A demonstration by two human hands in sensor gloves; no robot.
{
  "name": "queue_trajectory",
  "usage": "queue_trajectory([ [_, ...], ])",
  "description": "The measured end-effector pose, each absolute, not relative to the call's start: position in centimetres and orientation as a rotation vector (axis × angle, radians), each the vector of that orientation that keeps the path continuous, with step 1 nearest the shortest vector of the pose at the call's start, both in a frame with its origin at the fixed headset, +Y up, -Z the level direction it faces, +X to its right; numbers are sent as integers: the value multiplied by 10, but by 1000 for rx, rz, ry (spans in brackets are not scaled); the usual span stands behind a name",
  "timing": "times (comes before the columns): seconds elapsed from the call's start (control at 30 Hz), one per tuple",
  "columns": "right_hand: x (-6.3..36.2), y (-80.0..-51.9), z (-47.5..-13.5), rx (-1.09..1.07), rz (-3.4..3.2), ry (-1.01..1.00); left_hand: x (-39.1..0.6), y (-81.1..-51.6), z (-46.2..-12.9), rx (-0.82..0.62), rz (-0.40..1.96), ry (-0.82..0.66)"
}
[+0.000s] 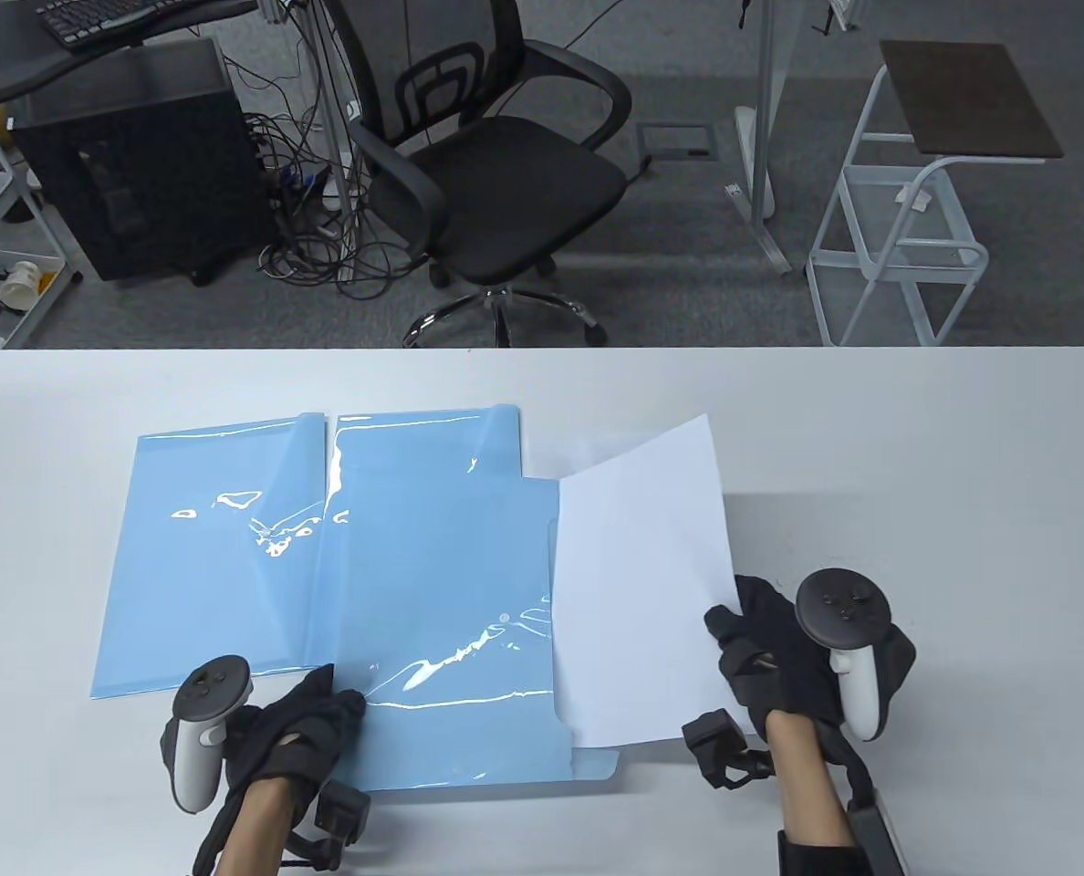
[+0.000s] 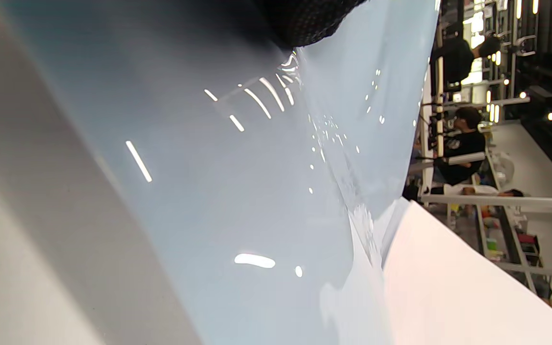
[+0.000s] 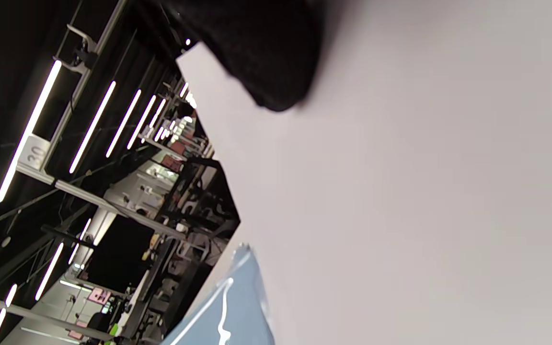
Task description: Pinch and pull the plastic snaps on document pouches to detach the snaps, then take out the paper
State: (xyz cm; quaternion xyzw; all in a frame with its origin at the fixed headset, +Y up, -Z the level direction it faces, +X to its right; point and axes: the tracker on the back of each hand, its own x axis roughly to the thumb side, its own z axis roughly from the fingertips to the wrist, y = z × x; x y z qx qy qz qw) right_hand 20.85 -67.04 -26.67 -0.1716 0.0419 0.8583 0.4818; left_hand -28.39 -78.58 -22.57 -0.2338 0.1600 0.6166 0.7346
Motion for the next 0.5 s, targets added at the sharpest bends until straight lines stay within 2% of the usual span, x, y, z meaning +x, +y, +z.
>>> queue_trajectory([
  [0.3, 273, -643, -265, -499, 2037, -60, -287, -786, -225, -523, 1369, 362],
  [0.5, 305, -666, -276, -584, 1988, -40, -290, -788, -226, -533, 1393, 364],
])
